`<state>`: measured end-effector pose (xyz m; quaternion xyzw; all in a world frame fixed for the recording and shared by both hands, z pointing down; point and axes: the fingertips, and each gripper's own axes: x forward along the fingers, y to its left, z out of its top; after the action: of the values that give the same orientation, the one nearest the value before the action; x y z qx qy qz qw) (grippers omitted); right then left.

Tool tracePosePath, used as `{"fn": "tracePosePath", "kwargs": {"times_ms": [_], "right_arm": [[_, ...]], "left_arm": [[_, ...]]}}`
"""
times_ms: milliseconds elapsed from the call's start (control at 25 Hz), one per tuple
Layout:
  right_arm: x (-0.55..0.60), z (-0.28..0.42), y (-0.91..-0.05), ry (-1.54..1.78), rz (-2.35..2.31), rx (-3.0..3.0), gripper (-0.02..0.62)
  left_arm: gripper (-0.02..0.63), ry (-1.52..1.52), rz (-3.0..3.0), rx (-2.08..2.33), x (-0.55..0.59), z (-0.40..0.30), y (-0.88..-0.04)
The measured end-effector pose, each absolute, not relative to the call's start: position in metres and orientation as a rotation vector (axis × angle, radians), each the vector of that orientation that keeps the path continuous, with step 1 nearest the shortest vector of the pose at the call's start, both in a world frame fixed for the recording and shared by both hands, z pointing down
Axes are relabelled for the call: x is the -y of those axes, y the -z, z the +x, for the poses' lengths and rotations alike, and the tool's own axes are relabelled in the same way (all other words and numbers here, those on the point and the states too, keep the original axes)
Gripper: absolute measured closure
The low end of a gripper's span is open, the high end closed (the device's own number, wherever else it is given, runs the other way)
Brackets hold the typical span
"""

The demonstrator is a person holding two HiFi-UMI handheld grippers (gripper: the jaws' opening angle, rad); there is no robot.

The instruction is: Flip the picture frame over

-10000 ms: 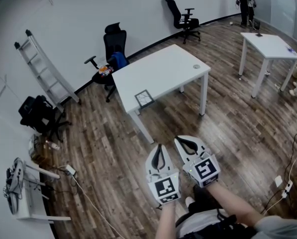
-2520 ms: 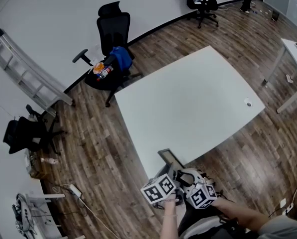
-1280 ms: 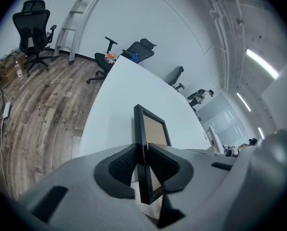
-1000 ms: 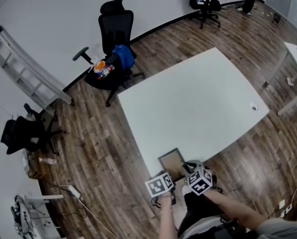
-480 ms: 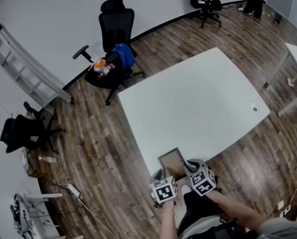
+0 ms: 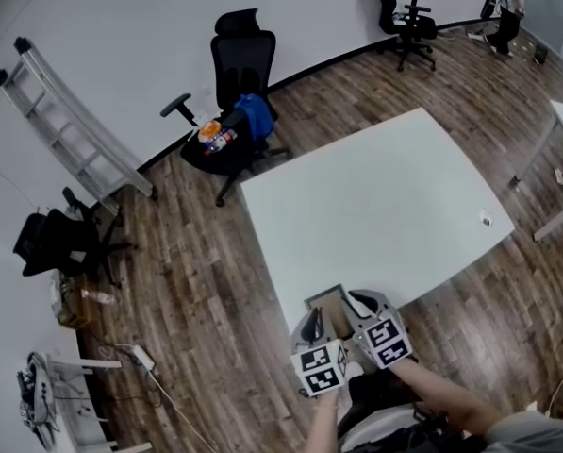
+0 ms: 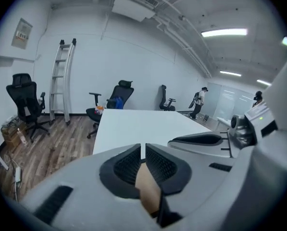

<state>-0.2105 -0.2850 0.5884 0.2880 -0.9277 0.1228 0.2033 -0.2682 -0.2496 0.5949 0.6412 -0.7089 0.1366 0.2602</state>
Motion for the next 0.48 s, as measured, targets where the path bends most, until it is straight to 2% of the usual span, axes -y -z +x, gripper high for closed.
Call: {"fn": "tracePosePath", "kwargs": {"times_ms": [240, 480], "right_arm": [[0.282, -0.215, -0.533, -0.275, 0.82, 2.782, 0.523], [0.277, -0.206, -0.49, -0.213, 0.824, 2.924, 0.522]], "left_arm": [[0.603, -0.305, 1.821, 2.111, 0.247, -0.262, -0.538], [0.603, -0.258, 1.866, 2.3, 0.234, -0.254, -0.49]]}}
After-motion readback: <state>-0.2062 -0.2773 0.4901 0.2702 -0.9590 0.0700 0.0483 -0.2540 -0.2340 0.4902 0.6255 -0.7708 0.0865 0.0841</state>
